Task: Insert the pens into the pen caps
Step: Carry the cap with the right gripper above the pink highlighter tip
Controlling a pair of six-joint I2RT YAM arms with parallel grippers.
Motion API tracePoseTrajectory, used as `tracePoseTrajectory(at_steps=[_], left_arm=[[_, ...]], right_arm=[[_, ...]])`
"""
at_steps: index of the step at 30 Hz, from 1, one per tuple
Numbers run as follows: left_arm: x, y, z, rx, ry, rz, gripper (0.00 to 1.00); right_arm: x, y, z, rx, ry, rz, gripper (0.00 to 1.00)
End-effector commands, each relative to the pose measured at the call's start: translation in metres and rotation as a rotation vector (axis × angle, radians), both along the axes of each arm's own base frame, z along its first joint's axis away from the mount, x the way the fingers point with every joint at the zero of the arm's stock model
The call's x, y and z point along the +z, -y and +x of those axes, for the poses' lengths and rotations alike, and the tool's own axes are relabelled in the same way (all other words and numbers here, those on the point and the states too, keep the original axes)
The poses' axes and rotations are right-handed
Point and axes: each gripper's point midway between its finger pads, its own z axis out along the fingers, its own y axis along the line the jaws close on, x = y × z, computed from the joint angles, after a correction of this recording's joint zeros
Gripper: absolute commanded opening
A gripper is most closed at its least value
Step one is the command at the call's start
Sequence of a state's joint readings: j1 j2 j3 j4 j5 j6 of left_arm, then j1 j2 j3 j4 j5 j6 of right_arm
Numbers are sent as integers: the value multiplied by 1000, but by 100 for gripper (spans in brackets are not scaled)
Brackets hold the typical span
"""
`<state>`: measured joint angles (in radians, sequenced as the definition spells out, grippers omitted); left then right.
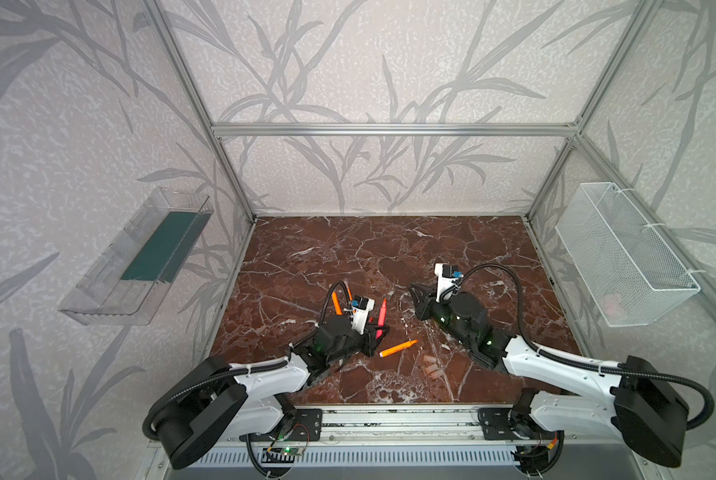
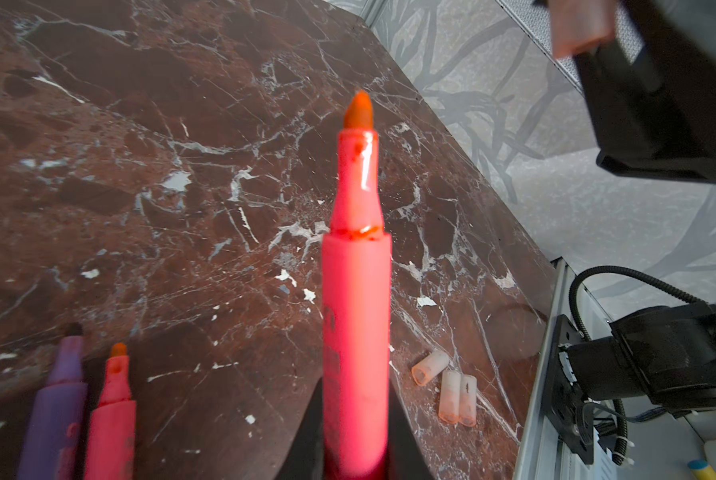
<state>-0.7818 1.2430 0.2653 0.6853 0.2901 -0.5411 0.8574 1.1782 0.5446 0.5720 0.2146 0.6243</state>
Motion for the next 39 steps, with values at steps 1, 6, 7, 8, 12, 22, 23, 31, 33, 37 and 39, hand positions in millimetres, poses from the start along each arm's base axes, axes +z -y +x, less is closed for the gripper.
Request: tracePoseTrajectory(at_steps=[1,6,7,8,12,22,23,31,33,37,39], left_arm=[[25,20,2,-41,44,-82,0],[30,29,-2,-54,76,-80,0],[29,30,-4,-55,80,-76,0],[29,30,-5,-54,86,-73,0],[36,33,-9,-65,101,-77,0],[43,28,-14,-56,144,-63,0],[45,27,-14,-55,151,-66,0],[50,23,-16,-49,162,-73,0],[50,23,-17,-51,163,-75,0],[50,25,-17,-54,163,-74,0],[48,25,-17,-55,159,-72,0]], right_arm=[[29,-3,-4,36,102,92,0],[32,-7,-1,48,128,130,0],[33,-7,0,47,131,133,0],[33,-7,1,45,133,138,0],[30,-5,9,31,102,180,0],[17,-21,3,138,34,256,0],[16,-23,3,144,26,260,0],[15,-29,-1,185,25,301,0],[15,-32,-1,191,20,299,0],[15,-36,-1,205,22,310,0],[18,-38,0,211,24,313,0]])
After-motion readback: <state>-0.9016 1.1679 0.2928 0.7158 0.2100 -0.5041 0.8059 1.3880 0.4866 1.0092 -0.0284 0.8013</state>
